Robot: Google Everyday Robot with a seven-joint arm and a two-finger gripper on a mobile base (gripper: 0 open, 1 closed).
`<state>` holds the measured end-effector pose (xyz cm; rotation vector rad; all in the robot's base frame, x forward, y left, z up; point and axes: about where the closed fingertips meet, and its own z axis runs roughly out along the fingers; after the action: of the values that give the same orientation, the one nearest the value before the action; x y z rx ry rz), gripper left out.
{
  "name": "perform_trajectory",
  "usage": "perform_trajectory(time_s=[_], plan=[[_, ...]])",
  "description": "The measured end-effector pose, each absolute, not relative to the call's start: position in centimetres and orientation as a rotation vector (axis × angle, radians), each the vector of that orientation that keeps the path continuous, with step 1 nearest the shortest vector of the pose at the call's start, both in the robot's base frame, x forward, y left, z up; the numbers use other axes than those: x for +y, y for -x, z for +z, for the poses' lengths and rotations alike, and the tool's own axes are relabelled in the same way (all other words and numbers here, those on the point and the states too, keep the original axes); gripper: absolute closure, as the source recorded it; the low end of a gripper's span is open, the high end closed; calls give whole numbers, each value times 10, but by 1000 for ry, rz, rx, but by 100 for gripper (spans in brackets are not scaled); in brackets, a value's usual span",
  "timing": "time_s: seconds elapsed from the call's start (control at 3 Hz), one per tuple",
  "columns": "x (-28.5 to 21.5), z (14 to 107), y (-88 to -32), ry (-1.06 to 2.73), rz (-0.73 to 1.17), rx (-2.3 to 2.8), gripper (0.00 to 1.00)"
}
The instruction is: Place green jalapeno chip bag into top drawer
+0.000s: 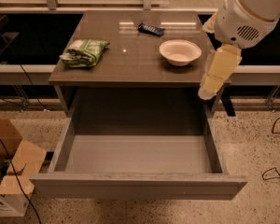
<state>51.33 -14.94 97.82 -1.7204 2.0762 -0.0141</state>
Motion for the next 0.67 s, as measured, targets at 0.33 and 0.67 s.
perform_trajectory(time_s=[0.33,0.67], plan=[[-138,973,-518,1712,-5,2056,0],[-94,964,-544,1699,50,1978,0]])
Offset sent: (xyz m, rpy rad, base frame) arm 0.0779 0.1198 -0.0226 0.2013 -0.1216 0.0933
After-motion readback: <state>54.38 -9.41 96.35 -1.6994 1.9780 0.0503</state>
